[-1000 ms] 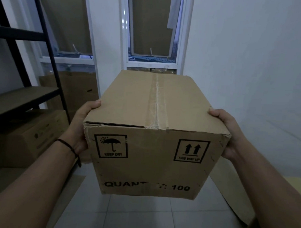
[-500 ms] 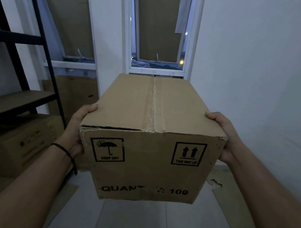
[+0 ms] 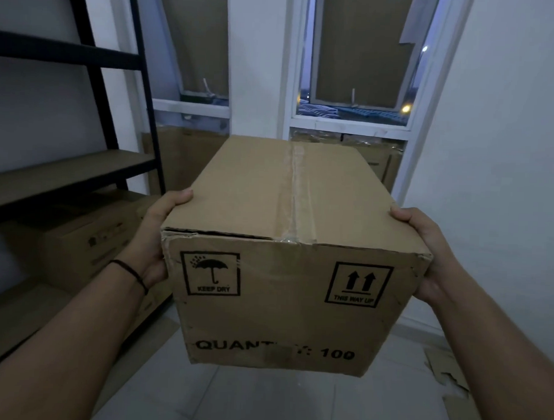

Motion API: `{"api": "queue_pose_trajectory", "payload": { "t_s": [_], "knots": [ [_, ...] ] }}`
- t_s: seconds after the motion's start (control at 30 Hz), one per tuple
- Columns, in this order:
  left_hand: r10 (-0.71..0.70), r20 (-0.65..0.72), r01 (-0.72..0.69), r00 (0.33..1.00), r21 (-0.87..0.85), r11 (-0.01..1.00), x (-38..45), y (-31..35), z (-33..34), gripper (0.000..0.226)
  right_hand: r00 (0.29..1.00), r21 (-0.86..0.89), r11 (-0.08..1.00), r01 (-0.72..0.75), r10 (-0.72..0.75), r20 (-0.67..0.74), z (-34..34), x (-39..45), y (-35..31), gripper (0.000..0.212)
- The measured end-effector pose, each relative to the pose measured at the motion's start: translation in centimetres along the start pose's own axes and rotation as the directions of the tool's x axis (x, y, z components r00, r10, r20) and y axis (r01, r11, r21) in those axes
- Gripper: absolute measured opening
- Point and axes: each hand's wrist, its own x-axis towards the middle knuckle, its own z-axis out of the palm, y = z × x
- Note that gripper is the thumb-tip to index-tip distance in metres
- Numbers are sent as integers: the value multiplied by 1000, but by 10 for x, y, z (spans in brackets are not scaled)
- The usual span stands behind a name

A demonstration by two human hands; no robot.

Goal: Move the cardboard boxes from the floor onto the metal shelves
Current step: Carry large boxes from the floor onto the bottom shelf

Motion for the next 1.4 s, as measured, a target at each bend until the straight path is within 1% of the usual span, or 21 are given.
{"api": "queue_pose_trajectory", "payload": {
  "t_s": [0.2,0.3,0.37,0.5,0.57,0.73,0.8,0.93,1.1,1.17,1.27,1.4],
  "knots": [
    [32,-40,-31,999,22,999,55,7,-38,28,999,3,1000,-19,19,36,30,71,13,47],
    [32,-56,-32,998,10,999,80,15,-56,27,998,6,999,-34,34,59,46,102,19,44],
    [17,-70,-18,997,-5,1000,91,20,-66,31,997,9,999,-37,36,75,55,117,21,39],
    [14,-127,-19,992,-38,999,107,29,-89,33,991,-7,998,-64,65,118,77,151,28,29],
    [30,-138,-37,990,-44,998,110,31,-96,30,987,-8,997,-83,83,141,86,166,32,30],
    [62,-218,-69,974,-22,997,111,31,-115,36,962,-41,988,-147,152,225,102,205,43,31],
    [75,-261,-83,962,-17,996,107,30,-119,36,946,-60,982,-180,189,263,108,220,48,29],
    [102,-382,-120,918,-23,993,95,23,-126,48,895,-139,963,-232,268,356,121,248,58,31],
    [150,-485,-177,862,-11,984,78,11,-121,38,819,-202,942,-269,334,466,132,274,65,34],
    [176,-536,-207,825,3,978,68,6,-118,36,785,-224,931,-288,364,502,139,280,69,36],
    [209,-589,-246,781,18,969,51,-1,-110,35,737,-260,914,-311,405,541,146,285,75,34],
    [211,-657,-274,724,7,962,24,-8,-104,34,676,-311,887,-341,462,574,157,282,88,33]
  ]
}}
